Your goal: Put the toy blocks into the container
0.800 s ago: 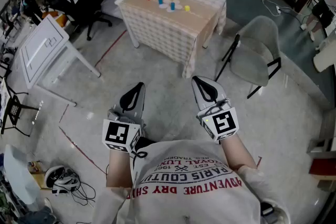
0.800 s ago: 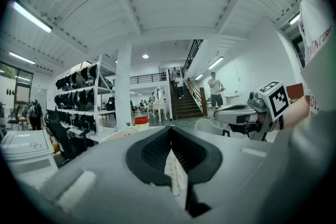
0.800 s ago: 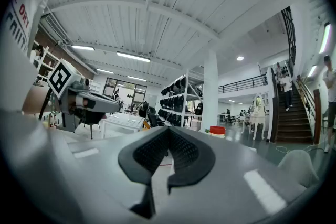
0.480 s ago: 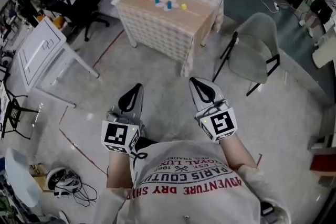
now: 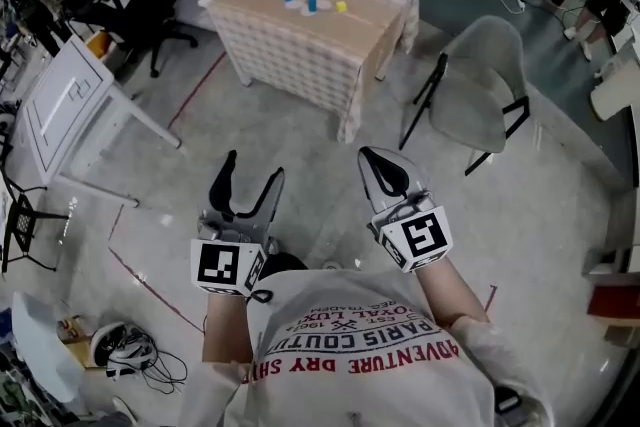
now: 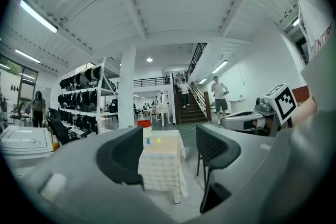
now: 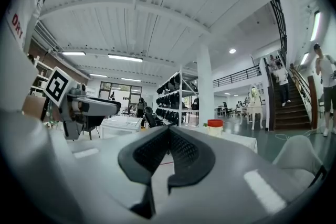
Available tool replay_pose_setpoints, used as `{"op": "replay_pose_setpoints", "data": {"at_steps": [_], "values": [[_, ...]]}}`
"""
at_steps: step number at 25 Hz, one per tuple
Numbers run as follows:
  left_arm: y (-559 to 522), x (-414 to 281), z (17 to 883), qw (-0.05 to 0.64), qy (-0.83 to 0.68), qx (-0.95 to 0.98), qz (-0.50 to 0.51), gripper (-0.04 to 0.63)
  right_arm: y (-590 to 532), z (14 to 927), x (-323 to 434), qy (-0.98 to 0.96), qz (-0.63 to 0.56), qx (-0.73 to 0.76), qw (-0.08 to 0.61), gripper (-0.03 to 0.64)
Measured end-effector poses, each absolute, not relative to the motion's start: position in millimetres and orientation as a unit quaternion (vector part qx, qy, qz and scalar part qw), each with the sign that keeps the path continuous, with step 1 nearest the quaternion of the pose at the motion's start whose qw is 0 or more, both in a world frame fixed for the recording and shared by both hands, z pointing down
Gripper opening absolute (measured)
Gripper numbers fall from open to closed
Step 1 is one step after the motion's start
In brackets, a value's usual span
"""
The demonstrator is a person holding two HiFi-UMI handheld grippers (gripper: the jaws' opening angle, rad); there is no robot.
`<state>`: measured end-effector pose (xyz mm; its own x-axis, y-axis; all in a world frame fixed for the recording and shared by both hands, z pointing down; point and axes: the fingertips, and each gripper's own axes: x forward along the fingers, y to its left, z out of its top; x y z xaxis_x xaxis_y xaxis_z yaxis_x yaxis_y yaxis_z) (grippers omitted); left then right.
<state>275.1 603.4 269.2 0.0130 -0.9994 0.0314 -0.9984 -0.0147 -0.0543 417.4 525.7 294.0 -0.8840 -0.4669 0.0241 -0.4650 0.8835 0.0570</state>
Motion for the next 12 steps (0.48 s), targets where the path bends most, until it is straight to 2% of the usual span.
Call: {"op": "replay_pose_setpoints", "data": {"at_steps": [6,12], "values": [[586,229,270,0.004,0.709,-0.705,-0.025,0.322,511,307,384,-0.971,-0.025,0.235,0.043,0.002],[554,164,286,-0.005,0.705,-0.709,-0.022,0.322,481,318,318,-0.970,-0.025,0.237,0.055,0.002]]}}
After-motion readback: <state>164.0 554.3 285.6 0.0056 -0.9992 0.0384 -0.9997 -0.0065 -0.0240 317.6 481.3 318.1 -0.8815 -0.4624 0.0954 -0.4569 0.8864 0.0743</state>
